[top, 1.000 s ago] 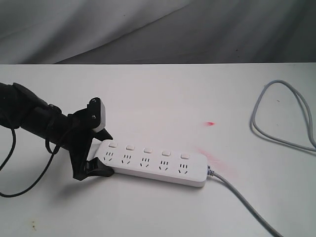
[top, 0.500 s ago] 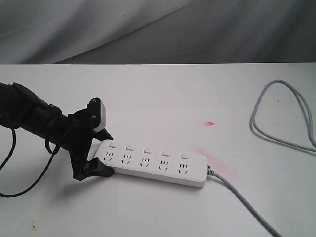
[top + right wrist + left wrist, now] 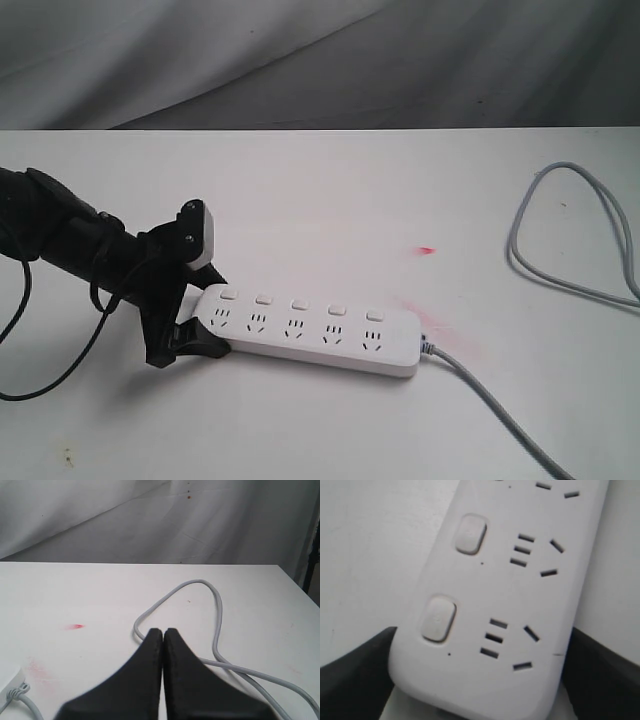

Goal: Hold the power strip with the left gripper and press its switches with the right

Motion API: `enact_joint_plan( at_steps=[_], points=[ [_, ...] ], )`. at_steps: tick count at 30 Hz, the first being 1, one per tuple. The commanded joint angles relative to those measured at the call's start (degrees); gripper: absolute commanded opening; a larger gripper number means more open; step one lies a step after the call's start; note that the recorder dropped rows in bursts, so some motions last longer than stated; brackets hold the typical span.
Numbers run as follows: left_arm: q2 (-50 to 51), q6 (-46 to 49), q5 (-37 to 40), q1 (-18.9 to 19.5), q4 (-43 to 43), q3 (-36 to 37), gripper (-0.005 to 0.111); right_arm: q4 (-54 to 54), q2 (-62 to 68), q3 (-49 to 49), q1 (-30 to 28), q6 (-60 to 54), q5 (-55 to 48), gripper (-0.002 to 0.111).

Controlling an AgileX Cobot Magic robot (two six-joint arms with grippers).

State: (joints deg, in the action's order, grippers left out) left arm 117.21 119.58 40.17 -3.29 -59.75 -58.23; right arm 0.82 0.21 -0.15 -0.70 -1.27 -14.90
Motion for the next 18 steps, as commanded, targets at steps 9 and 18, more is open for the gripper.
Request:
enact_joint_plan(
  at_steps=[9,18],
  points=[
    [0.25,-1.33,2.1,0.03,1.87,0.0,0.051,-0.02,-0.21,0.15,0.08,0.05,-0.29,0.0],
    [0.25,-0.95,2.07,0.03,1.87,0.0,0.051,-0.02,-0.21,0.15,0.08,0.05,-0.29,0.0]
  ],
)
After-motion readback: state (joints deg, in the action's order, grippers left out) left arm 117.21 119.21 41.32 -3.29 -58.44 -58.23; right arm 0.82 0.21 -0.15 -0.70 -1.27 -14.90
